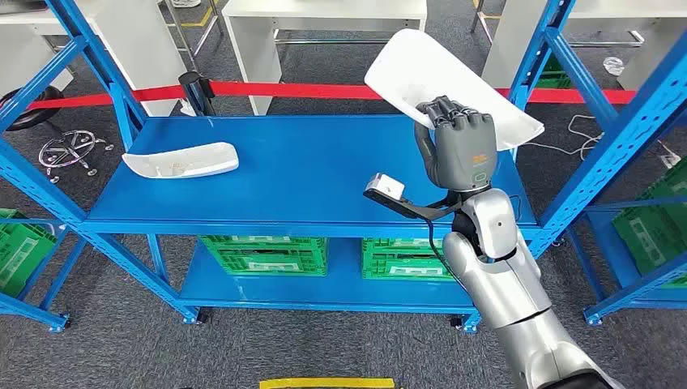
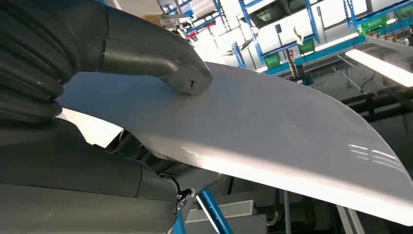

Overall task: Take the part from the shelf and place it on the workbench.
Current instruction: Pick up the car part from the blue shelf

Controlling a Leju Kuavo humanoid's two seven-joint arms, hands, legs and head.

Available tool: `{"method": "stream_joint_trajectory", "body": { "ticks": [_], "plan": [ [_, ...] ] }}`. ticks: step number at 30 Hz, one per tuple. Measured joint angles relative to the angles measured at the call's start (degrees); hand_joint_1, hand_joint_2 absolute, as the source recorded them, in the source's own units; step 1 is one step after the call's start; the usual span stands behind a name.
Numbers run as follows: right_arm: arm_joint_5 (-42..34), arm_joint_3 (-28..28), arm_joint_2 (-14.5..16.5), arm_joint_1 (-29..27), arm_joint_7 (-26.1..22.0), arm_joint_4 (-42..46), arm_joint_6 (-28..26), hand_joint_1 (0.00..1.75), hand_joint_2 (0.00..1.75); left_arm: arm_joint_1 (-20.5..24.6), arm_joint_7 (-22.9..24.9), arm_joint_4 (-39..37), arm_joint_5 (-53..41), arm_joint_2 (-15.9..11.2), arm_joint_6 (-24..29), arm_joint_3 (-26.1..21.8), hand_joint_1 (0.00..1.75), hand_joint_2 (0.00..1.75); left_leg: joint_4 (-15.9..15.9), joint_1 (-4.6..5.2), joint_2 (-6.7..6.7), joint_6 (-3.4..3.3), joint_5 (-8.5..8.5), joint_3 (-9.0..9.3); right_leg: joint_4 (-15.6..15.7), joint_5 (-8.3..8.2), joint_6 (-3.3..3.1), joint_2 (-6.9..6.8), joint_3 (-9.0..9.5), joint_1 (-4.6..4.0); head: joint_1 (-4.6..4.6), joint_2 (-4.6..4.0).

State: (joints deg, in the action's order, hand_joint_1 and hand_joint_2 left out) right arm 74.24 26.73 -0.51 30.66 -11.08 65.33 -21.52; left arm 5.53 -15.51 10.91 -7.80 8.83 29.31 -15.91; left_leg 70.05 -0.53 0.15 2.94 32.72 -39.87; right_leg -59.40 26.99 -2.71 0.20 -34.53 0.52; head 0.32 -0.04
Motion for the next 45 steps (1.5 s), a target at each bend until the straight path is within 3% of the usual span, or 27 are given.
{"method": "stream_joint_trajectory", "body": {
  "ticks": [3, 4, 8, 9, 12, 14, 17, 18, 19, 21, 23, 24, 28, 30, 32, 33, 34, 35, 37, 39, 43, 45],
  "plan": [
    [-0.37, 0.00, -0.43, -0.62, -0.22, 0.09, -0.29, 1.75, 1.75, -0.06, 0.26, -0.02, -0.24, 0.02, -0.11, 0.00, 0.00, 1.75, 4.96, 0.01, -0.01, -0.02, 1.91, -1.32, -0.02, -0.60, 0.01, -0.01, -0.79, -0.14, -0.01, 0.00],
    [-0.51, 0.00, -0.65, -0.97, -0.28, 0.17, -0.46, 1.75, 1.75, -0.07, 0.37, -0.02, -0.37, 0.02, -0.18, 0.00, 0.00, 1.75, 4.52, 0.03, -0.01, -0.17, 1.52, -0.53, -0.02, -0.89, 0.05, 0.00, -1.14, -0.21, -0.01, 0.00],
    [-1.04, -0.02, -1.60, -1.81, -0.46, 1.08, -1.81, 1.75, 1.75, 0.21, 0.51, 0.07, -0.72, -0.16, -0.36, 0.02, 0.00, 1.75, -9.68, 0.61, 0.00, -1.61, -2.90, 8.47, -0.05, -1.92, 0.74, 0.04, -1.96, -0.34, 0.01, 0.00],
    [-1.15, -0.03, -1.82, -1.94, -0.53, 1.29, -2.20, 1.75, 1.75, 0.32, 0.51, 0.10, -0.75, -0.22, -0.37, 0.03, 0.00, 1.75, -11.43, 0.83, 0.01, -1.93, -3.16, 9.35, -0.02, -2.16, 1.07, 0.01, -2.03, -0.29, 0.02, 0.00],
    [-1.25, -0.05, -2.40, -2.62, -0.56, 1.75, -2.81, 1.75, 1.75, 0.45, 0.50, 0.13, -0.77, -0.21, -0.41, 0.05, 0.00, 1.75, -12.16, 0.94, 0.10, -2.77, -4.00, 9.14, 0.16, -2.64, 2.20, 0.03, -2.16, -0.18, 0.03, 0.00],
    [-1.25, -0.06, -2.93, -2.90, -0.51, 2.12, -3.02, 1.75, 1.75, 0.55, 0.47, 0.15, -0.79, -0.21, -0.45, 0.08, 0.00, 1.75, -12.67, 0.63, 0.28, -3.50, -5.01, 8.86, -2.33, -0.40, 2.86, 0.07, -3.27, -0.14, 0.17, 0.00],
    [-1.27, -0.07, -3.61, -3.24, -0.52, 2.37, -3.14, 1.75, 1.75, 0.57, 0.47, 0.17, -0.86, -0.14, -0.54, 0.11, 0.00, 1.75, -12.61, 0.53, 0.44, -3.97, -6.07, 7.51, -12.88, 6.11, 3.64, 0.05, -7.16, 0.09, 0.31, 0.00],
    [-1.27, -0.07, -3.80, -3.39, -0.52, 2.39, -3.13, 1.75, 1.75, 0.54, 0.48, 0.16, -0.88, -0.11, -0.55, 0.11, 0.00, 1.75, -12.46, 0.51, 0.45, -3.94, -6.33, 6.99, -15.19, 7.09, 3.81, 0.04, -7.72, 0.13, 0.31, 0.00],
    [-1.28, -0.07, -4.00, -3.49, -0.52, 2.41, -3.11, 1.75, 1.75, 0.52, 0.48, 0.16, -0.89, -0.09, -0.59, 0.11, 0.00, 1.75, -12.25, 0.48, 0.45, -3.86, -6.55, 6.50, -15.29, 6.97, 3.90, 0.04, -7.14, 0.18, 0.31, 0.00],
    [-1.27, -0.10, -4.29, -3.33, -0.54, 2.45, -3.04, 1.75, 1.75, 0.52, 0.42, 0.16, -0.90, -0.06, -0.75, 0.11, 0.00, 1.75, -11.59, 0.39, 0.42, -3.61, -6.82, 5.63, -8.99, 4.48, 3.94, -0.01, -2.65, 0.33, 0.31, 0.00],
    [-1.27, -0.16, -4.44, -2.95, -0.55, 2.50, -2.93, 1.75, 1.75, 0.53, 0.31, 0.17, -0.92, -0.04, -0.91, 0.13, 0.00, 1.75, -10.87, 0.51, 0.38, -3.17, -6.95, 4.96, -2.26, 2.80, 3.53, 0.00, 1.40, 0.28, 0.28, 0.00],
    [-1.27, -0.21, -4.50, -2.81, -0.55, 2.54, -2.86, 1.75, 1.75, 0.53, 0.25, 0.17, -0.96, -0.02, -0.95, 0.13, 0.00, 1.75, -10.66, 0.60, 0.35, -2.85, -7.06, 4.74, -0.76, 2.52, 3.17, 0.03, 2.12, 0.20, 0.27, 0.00],
    [-1.38, -0.35, -4.84, -2.52, -0.54, 2.62, -2.56, 1.75, 1.75, 0.42, 0.10, 0.15, -1.09, -0.01, -1.01, 0.14, 0.00, 1.75, -10.26, 0.55, 0.21, -1.29, -7.17, 4.04, -0.14, 1.38, 1.38, 0.01, 1.55, 0.10, 0.26, 0.00],
    [-1.60, -0.38, -4.96, -2.45, -0.48, 2.78, -2.54, 1.75, 1.75, 0.41, 0.02, 0.15, -1.16, -0.04, -1.01, 0.15, 0.00, 1.75, -6.10, 0.39, 0.09, -0.71, -3.99, 2.27, 0.20, 0.62, 0.67, -0.06, 1.07, 0.31, 0.12, 0.00],
    [-1.86, -0.39, -5.27, -2.58, -0.41, 2.94, -2.56, 1.75, 1.75, 0.36, -0.08, 0.15, -1.22, -0.03, -1.02, 0.15, 0.00, 1.75, 1.31, 0.26, 0.03, -0.29, 0.35, -0.34, 0.18, 0.01, 0.46, -0.06, 0.26, 0.27, 0.02, 0.00],
    [-1.99, -0.40, -5.49, -2.76, -0.40, 3.02, -2.61, 1.75, 1.75, 0.31, -0.11, 0.15, -1.26, -0.02, -1.03, 0.15, 0.00, 1.75, 4.05, 0.22, 0.03, -0.19, 1.57, -1.11, 0.15, -0.28, 0.48, -0.07, -0.15, 0.24, 0.02, 0.00],
    [-2.12, -0.42, -5.72, -2.99, -0.39, 3.13, -2.68, 1.75, 1.75, 0.26, -0.13, 0.15, -1.32, -0.01, -1.04, 0.15, 0.00, 1.75, 4.71, 0.22, 0.03, -0.21, 1.69, -0.83, 0.14, -0.58, 0.54, -0.07, -0.54, 0.20, 0.03, 0.00],
    [-2.24, -0.44, -5.96, -3.22, -0.38, 3.29, -2.78, 1.75, 1.75, 0.23, -0.14, 0.15, -1.40, 0.00, -1.05, 0.15, 0.00, 1.75, 3.10, 0.23, 0.03, -0.33, 0.85, 0.60, 0.13, -0.87, 0.63, -0.06, -0.87, 0.18, 0.02, 0.00],
    [-2.34, -0.55, -6.37, -3.51, -0.27, 3.78, -2.98, 1.75, 1.75, 0.30, -0.14, 0.17, -1.61, -0.01, -1.07, 0.15, 0.00, 1.75, -5.03, 0.30, 0.00, -0.88, -1.75, 5.82, 0.13, -1.42, 0.95, -0.03, -1.34, 0.14, 0.02, 0.00],
    [-2.43, -0.73, -6.80, -3.57, -0.05, 4.27, -3.18, 1.75, 1.75, 0.46, -0.14, 0.19, -1.76, -0.02, -1.15, 0.17, 0.00, 1.75, -11.00, 0.57, -0.04, -1.57, -3.03, 9.21, 0.14, -1.94, 1.54, -0.01, -1.64, 0.07, 0.05, 0.00],
    [-2.45, -0.84, -7.37, -3.90, 0.28, 4.69, -3.32, 1.75, 1.75, 0.53, 0.01, 0.17, -1.86, 0.09, -1.25, 0.20, 0.00, 1.75, -12.14, 0.66, 0.04, -3.06, -4.21, 9.05, 0.09, -2.34, 3.00, 0.00, -2.11, 0.23, 0.09, 0.00],
    [-2.45, -0.87, -7.75, -3.99, 0.49, 4.85, -3.38, 1.75, 1.75, 0.61, 0.08, 0.20, -1.89, 0.16, -1.25, 0.20, 0.00, 1.75, -12.49, 0.39, 0.21, -3.85, -5.18, 8.55, -3.48, 0.63, 3.46, 0.02, -3.70, 0.28, 0.22, 0.00]
  ]
}}
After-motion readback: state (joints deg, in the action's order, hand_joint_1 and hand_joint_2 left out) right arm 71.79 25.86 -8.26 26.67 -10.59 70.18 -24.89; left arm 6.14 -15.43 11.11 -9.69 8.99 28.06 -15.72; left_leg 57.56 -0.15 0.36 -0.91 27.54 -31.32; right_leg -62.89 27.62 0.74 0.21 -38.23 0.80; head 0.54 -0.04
